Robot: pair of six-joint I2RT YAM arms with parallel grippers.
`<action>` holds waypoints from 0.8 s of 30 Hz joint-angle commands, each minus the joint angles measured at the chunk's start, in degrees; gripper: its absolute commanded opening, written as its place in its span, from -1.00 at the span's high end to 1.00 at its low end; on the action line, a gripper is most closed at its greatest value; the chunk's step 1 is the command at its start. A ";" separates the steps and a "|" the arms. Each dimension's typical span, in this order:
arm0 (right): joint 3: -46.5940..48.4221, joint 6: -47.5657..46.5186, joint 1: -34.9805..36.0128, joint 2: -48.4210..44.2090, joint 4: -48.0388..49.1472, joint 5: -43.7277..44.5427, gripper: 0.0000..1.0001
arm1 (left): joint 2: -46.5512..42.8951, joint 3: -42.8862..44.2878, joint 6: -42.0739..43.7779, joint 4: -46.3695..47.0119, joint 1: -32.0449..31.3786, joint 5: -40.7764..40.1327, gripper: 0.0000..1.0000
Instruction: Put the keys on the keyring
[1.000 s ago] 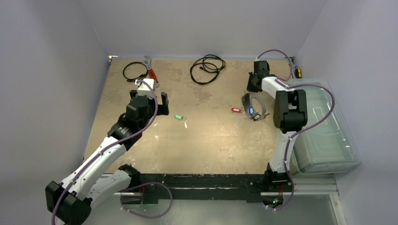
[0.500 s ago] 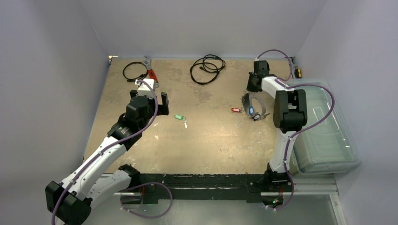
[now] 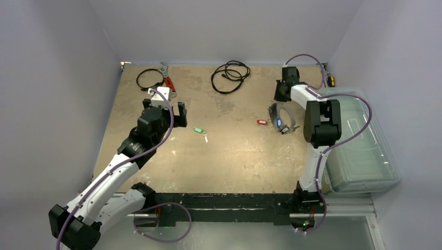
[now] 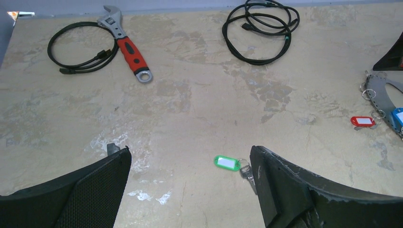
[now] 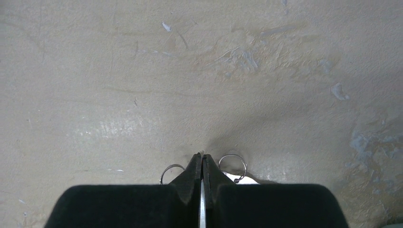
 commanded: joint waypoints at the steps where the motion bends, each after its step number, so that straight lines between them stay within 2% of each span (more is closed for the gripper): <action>1: -1.49 -1.69 -0.25 -7.02 3.10 -1.04 1.00 | -1.33 0.13 0.91 3.00 -0.01 -0.49 -0.89; 11: -9.81 -3.91 -0.12 -17.75 9.72 -7.77 1.00 | -2.21 -0.68 1.59 4.13 -0.01 -0.34 -0.89; 17: -13.16 -3.55 -0.03 -25.23 12.42 -16.25 1.00 | -3.41 -1.33 1.45 5.31 -0.01 -4.28 -0.89; 24: -17.20 -1.85 0.01 -34.56 16.40 -22.77 1.00 | -4.05 -1.66 3.92 6.28 -0.01 3.99 -0.87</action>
